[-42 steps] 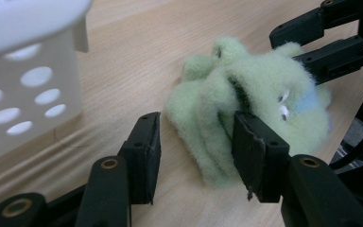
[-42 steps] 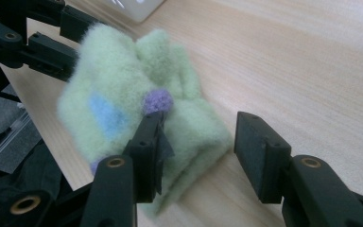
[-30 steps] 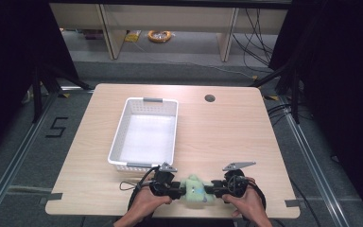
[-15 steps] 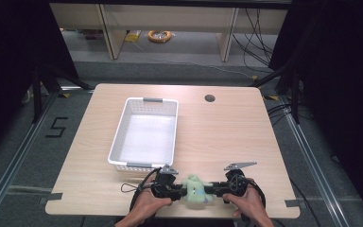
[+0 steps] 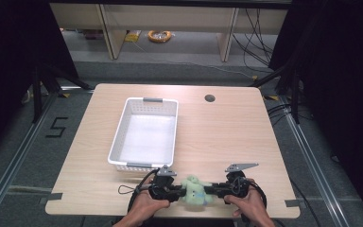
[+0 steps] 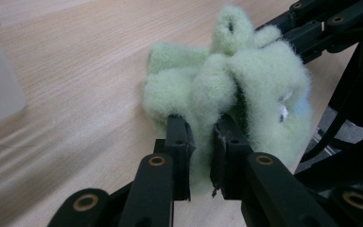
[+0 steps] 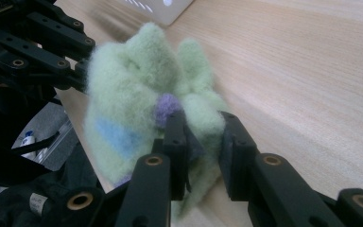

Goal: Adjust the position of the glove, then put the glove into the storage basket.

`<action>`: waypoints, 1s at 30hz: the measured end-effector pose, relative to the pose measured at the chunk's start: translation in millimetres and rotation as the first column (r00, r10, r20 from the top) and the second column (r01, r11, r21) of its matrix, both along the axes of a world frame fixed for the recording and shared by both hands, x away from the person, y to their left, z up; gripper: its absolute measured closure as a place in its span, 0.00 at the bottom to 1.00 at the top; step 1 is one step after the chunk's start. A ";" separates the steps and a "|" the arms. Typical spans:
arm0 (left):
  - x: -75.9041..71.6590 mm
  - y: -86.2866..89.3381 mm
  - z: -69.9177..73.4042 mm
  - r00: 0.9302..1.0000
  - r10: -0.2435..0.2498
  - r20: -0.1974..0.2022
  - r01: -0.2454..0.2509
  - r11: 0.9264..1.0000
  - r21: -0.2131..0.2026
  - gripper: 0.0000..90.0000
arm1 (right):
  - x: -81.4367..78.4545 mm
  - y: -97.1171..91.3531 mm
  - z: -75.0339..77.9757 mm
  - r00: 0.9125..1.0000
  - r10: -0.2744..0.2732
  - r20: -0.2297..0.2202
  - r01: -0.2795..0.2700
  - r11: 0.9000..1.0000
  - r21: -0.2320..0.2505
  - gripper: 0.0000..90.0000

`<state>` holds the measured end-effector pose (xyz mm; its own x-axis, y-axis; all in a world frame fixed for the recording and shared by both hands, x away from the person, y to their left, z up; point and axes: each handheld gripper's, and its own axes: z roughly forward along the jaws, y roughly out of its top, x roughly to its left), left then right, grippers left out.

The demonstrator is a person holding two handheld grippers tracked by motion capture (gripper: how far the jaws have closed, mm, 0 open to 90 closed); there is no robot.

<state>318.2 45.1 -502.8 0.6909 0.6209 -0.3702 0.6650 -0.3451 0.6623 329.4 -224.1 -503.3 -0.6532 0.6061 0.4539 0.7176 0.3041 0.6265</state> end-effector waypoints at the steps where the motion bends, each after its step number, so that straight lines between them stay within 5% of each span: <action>1: -1.6 0.8 1.8 1.000 -0.005 0.006 0.005 1.000 -0.002 0.87 | -1.5 0.5 1.4 1.000 0.000 0.003 0.000 1.000 0.005 0.84; 2: -1.6 0.8 1.8 1.000 -0.005 0.006 0.005 1.000 -0.002 0.87 | -4.1 2.4 2.8 0.999 -0.016 -0.031 0.016 1.000 0.017 0.84; 4: -2.6 1.6 3.4 1.000 -0.008 0.007 0.008 1.000 -0.004 0.87 | -2.6 1.1 2.7 1.000 -0.006 0.012 0.006 1.000 0.000 0.84; 10: -3.9 5.5 4.6 1.000 0.000 0.018 0.000 1.000 -0.009 0.87 | -2.7 4.1 4.0 1.000 0.005 0.016 -0.005 1.000 0.015 0.84; 11: -4.7 6.4 5.4 1.000 0.008 0.021 -0.008 1.000 -0.006 0.87 | -5.6 6.1 6.6 1.000 -0.025 -0.018 0.025 1.000 0.010 0.84; 30: -11.0 26.0 26.9 0.997 0.017 0.071 -0.015 0.999 -0.030 0.87 | -3.2 20.0 31.5 0.998 0.028 0.054 -0.030 0.999 0.038 0.84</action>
<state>307.3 71.1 -475.9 0.7060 0.6218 -0.3390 0.6214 -0.3142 0.7177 326.2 -204.0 -471.8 -0.6944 0.5690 0.4405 0.6739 0.2996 0.6754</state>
